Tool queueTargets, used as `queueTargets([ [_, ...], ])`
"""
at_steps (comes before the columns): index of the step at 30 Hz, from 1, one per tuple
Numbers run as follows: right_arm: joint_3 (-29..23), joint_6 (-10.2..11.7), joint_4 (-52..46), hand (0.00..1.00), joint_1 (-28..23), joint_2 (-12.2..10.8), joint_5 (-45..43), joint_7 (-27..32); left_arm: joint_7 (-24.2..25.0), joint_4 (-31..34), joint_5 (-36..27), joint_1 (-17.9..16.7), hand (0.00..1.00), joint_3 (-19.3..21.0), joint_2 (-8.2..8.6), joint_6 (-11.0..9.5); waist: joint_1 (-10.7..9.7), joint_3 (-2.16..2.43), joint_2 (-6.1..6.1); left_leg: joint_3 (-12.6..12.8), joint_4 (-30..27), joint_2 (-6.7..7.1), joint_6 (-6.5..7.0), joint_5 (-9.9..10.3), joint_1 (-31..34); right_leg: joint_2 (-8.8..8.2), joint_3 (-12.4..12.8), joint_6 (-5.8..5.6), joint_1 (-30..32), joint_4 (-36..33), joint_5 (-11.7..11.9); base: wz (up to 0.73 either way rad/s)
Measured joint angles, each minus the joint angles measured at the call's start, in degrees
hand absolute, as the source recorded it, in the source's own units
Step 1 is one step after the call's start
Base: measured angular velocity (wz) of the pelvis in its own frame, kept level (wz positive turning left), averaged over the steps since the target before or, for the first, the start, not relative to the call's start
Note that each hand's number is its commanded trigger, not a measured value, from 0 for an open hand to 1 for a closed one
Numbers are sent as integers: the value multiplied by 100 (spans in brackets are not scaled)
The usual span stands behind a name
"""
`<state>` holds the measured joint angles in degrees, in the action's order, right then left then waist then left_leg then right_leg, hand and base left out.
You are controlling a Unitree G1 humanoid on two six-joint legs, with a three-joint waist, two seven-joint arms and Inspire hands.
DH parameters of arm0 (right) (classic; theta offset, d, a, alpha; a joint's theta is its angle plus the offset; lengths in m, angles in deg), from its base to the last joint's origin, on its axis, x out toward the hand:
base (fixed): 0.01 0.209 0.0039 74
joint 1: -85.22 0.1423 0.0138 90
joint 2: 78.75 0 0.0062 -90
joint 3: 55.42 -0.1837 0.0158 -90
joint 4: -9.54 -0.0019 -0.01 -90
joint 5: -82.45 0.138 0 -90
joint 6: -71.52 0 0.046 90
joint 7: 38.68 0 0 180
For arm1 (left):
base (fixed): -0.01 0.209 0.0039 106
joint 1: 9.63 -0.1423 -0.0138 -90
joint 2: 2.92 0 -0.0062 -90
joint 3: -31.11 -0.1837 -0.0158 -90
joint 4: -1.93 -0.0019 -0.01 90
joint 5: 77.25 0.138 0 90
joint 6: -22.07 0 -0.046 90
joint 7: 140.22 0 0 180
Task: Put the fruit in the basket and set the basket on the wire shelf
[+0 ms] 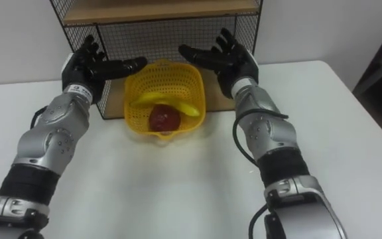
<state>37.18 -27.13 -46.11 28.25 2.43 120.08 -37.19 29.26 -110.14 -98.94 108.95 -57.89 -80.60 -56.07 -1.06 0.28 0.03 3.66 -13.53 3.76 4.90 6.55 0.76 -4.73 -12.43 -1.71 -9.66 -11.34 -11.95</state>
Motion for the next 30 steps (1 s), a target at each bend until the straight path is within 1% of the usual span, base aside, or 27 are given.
queueTargets([
  [2,0,0,-241,0,-130,3,-188,-2,38,85,24,-41,0,2,-8,-21,4,4,-6,-5,-4,0,-4,-12,36,1,-7,0,56,8,1,2],
  [4,0,9,-667,0,-369,14,-222,-43,105,242,116,-170,0,3,-32,-41,10,5,-13,-23,10,1,-9,-30,67,14,-19,7,67,76,27,0],
  [5,0,10,-737,0,-412,18,-221,-44,105,302,116,-219,0,5,-33,-42,4,5,-13,-23,14,1,-9,-30,68,14,-21,7,68,75,27,0],
  [7,0,18,-1103,0,-622,51,-237,-36,102,732,113,-516,0,-2,-32,-50,-7,6,-15,-20,45,2,-11,-30,72,15,-16,7,69,78,27,0],
  [8,0,31,-1216,0,-691,53,-266,-35,102,856,113,-601,0,-4,-32,-63,-7,7,-16,-17,55,2,-13,-31,70,15,-15,7,69,78,27,0],
  [10,1,92,-1663,0,-1016,59,-479,-40,102,1200,138,-880,0,17,-33,-141,-3,4,-33,-9,75,1,-15,-33,66,14,-28,6,70,80,27,0],
  [11,0,122,-1742,0,-1095,61,-518,-41,103,1257,177,-938,0,16,-33,-173,-2,5,-44,-9,76,1,-16,-33,66,13,-32,6,68,81,27,0],
  [12,4,173,-1846,0,-1244,63,-557,-48,106,1387,223,-1061,0,11,-33,-209,0,6,-73,-11,75,-1,-16,-32,65,13,-37,7,65,80,27,0],
  [14,5,182,-2115,0,-1533,60,-770,-75,161,1684,245,-1284,0,-11,-25,-275,12,6,-118,-9,79,-1,-20,-29,70,14,-45,6,68,84,27,0],
  [15,7,183,-2353,0,-1746,59,-968,-111,260,1850,263,-1438,0,-10,-23,-362,16,6,-128,-8,80,-1,-22,-24,70,13,-44,3,69,83,29,0],
  [17,12,285,-2593,0,-1986,60,-1115,-191,354,2028,254,-1620,0,-28,-32,-503,14,4,-131,-13,85,2,-21,-24,65,14,-31,-5,65,89,34,0],
  [18,17,417,-2663,0,-2107,61,-1123,-263,422,2207,259,-1787,0,-51,-36,-588,13,3,-139,-11,81,2,-21,-24,64,14,-23,-5,62,95,35,0],
  [19,16,492,-2735,0,-2215,59,-1218,-303,500,2371,209,-1958,0,-70,-32,-674,-1,4,-143,-1,78,-1,-21,-25,67,17,-12,-5,71,100,35,-4],
  [20,11,494,-2821,0,-2289,59,-1319,-305,535,2429,177,-2049,0,-88,-26,-736,2,4,-142,5,76,-2,-21,-25,69,17,-11,-5,75,102,35,0],
  [21,11,509,-2929,0,-2385,55,-1468,-352,631,2537,93,-2227,0,-100,-25,-822,3,4,-137,5,73,-5,-22,-24,73,20,-10,-4,93,109,34,0],
  [24,5,510,-3327,0,-2659,34,-1802,-407,856,2609,97,-2491,0,-228,-23,-882,-8,13,-125,-23,58,-15,-26,-20,139,41,-17,15,130,147,46,1],
  [26,26,617,-3558,0,-2841,-25,-1974,-485,980,2683,96,-2668,0,-292,-28,-939,-8,15,-122,-28,11,-24,-27,-23,174,55,-16,22,144,160,62,0],
  [28,77,813,-3711,0,-3162,-23,-1992,-550,1075,2836,69,-3094,0,-468,-31,-1124,-11,23,-113,-25,-11,-24,-28,-21,164,55,-16,21,114,164,63,0],
  [30,77,898,-3727,0,-3356,-22,-1986,-548,1144,2844,62,-3268,0,-631,-43,-1206,-5,20,-109,-44,-11,-20,-28,-21,195,57,-20,18,136,166,60,3],
])
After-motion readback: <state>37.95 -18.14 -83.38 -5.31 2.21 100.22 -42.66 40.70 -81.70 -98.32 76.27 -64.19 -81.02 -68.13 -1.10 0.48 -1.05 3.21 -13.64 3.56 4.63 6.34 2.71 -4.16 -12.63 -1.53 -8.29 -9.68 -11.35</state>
